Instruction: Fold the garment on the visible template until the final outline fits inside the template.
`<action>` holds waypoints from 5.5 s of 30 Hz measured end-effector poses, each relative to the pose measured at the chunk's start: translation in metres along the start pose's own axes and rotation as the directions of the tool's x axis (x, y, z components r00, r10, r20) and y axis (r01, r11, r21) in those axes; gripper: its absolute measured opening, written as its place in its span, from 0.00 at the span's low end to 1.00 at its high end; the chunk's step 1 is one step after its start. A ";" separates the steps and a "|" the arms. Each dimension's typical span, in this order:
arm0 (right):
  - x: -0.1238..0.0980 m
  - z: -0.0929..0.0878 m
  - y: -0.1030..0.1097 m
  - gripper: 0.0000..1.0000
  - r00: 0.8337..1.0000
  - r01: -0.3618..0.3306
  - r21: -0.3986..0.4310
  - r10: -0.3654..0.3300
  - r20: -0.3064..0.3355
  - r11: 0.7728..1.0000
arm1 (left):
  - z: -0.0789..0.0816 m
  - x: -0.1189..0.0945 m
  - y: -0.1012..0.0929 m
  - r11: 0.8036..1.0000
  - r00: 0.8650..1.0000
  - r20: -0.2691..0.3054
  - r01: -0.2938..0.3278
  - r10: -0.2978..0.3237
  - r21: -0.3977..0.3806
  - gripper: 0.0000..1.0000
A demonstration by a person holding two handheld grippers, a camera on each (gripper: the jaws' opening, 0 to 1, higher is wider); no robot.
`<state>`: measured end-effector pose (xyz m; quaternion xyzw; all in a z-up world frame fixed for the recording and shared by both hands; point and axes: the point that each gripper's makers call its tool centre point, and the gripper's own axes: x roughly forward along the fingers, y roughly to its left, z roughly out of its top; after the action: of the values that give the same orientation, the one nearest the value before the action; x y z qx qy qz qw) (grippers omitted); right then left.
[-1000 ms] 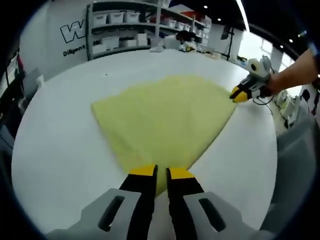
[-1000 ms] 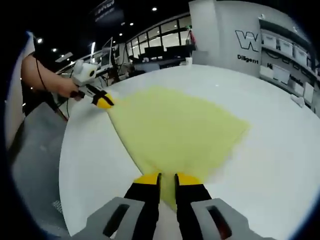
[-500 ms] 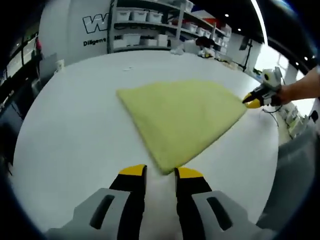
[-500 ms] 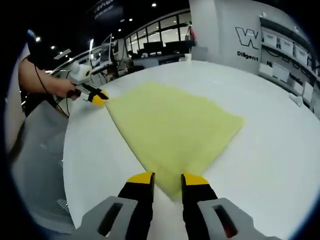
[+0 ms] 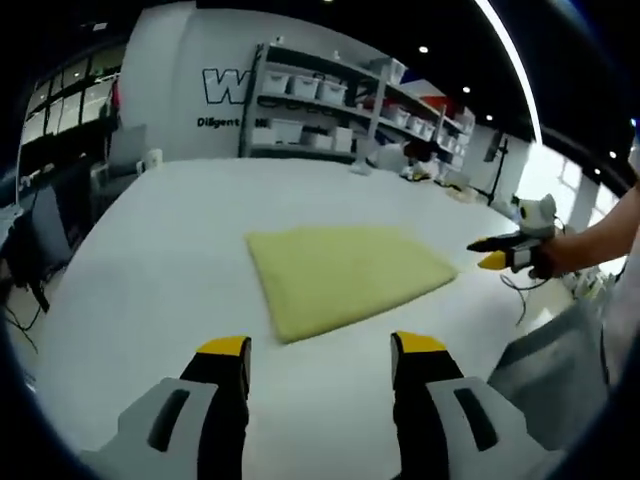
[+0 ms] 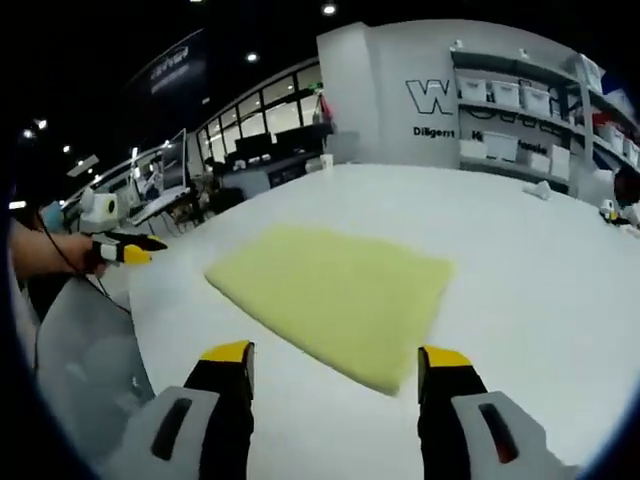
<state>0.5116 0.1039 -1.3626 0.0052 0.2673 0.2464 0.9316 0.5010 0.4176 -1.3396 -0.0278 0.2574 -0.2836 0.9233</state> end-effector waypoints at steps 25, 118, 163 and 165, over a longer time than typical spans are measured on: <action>-0.041 0.015 0.074 0.87 0.983 0.062 -0.017 -0.058 0.176 0.998 | 0.030 -0.028 -0.034 0.969 0.973 0.192 -0.161 0.125 0.187 0.67; -0.031 -0.027 0.036 0.66 0.980 0.200 -0.134 -0.196 0.044 0.971 | 0.033 -0.012 -0.044 0.944 0.968 0.199 -0.201 0.151 0.262 0.62; -0.019 -0.008 0.060 0.80 0.986 0.126 -0.148 -0.108 0.125 0.981 | 0.006 -0.012 -0.005 0.945 0.959 0.078 -0.283 0.273 0.163 0.68; -0.018 -0.008 0.061 0.80 0.986 0.124 -0.143 -0.106 0.127 0.982 | 0.005 -0.011 -0.006 0.945 0.960 0.075 -0.280 0.271 0.169 0.68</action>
<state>0.4665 0.1478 -1.3514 -0.0661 0.1920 0.2110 0.9562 0.4929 0.4185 -1.3287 0.0840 0.2086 -0.1728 0.9589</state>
